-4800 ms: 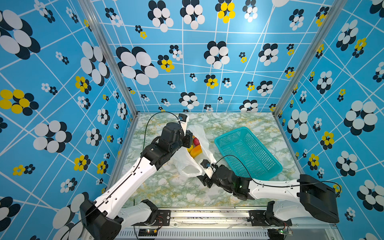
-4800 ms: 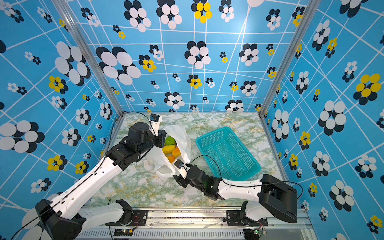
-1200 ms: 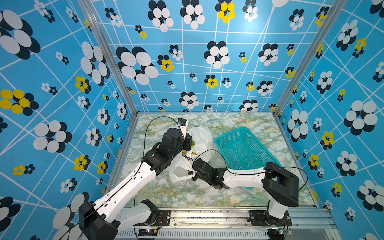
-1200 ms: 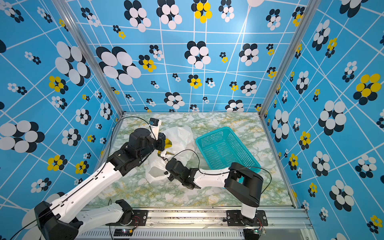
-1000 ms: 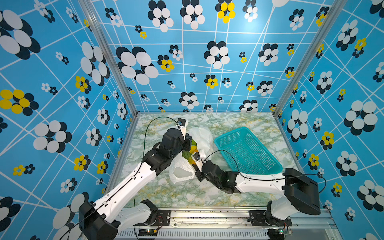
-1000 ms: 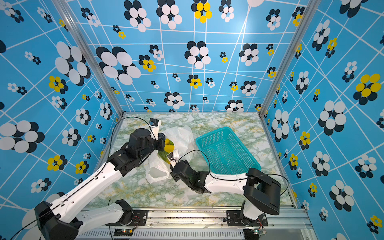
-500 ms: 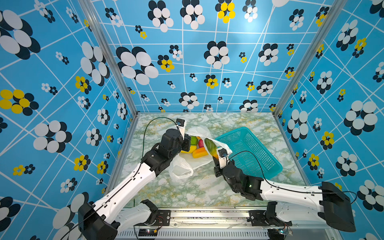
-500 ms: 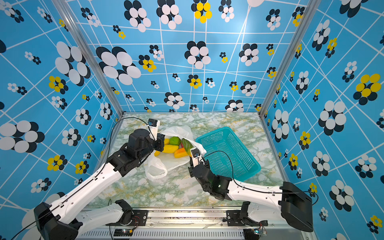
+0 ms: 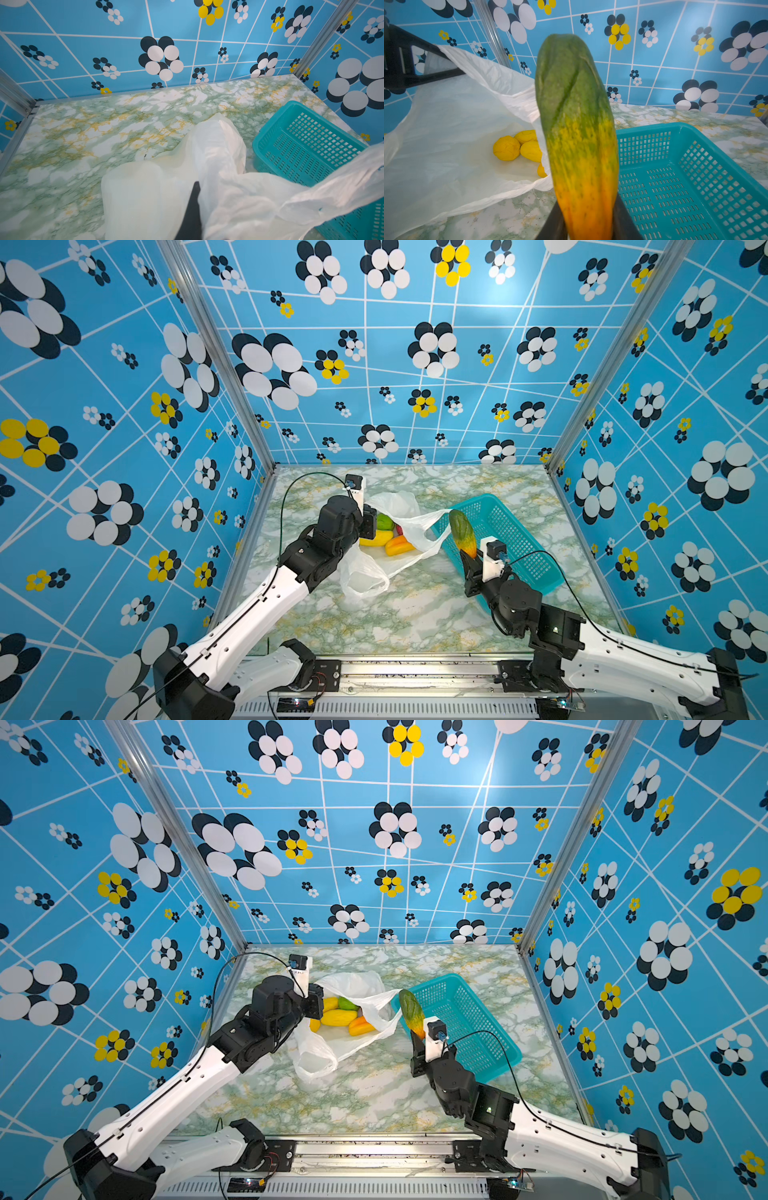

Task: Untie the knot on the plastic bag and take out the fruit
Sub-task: 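Carry the papaya over the teal basket with the right gripper and release it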

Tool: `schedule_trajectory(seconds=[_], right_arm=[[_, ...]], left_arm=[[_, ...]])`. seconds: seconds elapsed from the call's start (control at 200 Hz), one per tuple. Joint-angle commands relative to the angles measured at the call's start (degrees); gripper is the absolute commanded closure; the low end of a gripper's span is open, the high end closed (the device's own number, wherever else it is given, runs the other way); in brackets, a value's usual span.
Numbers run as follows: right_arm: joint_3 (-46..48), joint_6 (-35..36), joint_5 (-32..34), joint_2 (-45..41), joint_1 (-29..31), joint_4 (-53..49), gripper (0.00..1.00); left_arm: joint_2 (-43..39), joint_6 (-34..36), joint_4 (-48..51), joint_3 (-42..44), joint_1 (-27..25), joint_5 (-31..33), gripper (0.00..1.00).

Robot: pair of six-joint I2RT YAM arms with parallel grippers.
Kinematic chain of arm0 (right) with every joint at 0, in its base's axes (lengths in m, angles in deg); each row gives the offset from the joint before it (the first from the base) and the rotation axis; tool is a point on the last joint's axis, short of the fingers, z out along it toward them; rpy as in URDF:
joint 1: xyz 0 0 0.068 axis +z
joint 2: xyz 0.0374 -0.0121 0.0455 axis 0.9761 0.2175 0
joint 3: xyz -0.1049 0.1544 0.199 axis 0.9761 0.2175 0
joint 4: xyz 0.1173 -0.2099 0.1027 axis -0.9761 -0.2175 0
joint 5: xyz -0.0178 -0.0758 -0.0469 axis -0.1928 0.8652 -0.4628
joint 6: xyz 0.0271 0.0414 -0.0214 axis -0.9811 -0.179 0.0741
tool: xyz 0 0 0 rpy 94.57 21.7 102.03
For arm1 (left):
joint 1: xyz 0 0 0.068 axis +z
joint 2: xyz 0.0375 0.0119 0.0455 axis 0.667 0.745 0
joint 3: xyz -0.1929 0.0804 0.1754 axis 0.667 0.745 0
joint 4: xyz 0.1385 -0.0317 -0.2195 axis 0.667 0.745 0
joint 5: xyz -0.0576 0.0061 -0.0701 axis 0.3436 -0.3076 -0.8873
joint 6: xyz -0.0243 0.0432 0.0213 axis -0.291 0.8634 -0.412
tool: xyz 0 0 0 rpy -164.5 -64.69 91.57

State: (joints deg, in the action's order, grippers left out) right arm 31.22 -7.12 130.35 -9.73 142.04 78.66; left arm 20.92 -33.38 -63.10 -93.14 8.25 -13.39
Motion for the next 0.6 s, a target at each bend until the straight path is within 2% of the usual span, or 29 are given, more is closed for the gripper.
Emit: schedule_trajectory(seconds=[0.0,0.15,0.3,0.39,0.505,0.595], right_arm=[[0.8,-2.5,1.4,-6.7,-2.4,-6.4,1.00],[-1.9,-7.3,2.1,-12.8,-7.6,-18.2,1.00],[-7.5,-14.2,1.2,-5.6,-16.6,-28.4,1.00],[-9.0,-16.3,-6.5,2.3,-23.7,-28.4,1.00],[-10.5,-18.1,-22.4,13.5,-33.6,-23.8,1.00],[-13.2,-19.1,-27.8,22.3,-38.0,-21.9,1.00]], left_arm=[[-0.7,-0.7,-0.5,-3.4,0.5,2.0,1.00],[-1.6,0.3,-1.6,-4.1,1.1,0.3,1.00],[-0.8,3.1,-0.2,-4.6,1.5,-2.0,1.00],[-1.7,4.2,0.4,-3.7,1.5,-3.3,1.00],[-3.3,5.5,0.7,-2.4,1.6,-5.5,1.00],[-4.2,6.0,0.2,-1.0,1.6,-5.8,1.00]])
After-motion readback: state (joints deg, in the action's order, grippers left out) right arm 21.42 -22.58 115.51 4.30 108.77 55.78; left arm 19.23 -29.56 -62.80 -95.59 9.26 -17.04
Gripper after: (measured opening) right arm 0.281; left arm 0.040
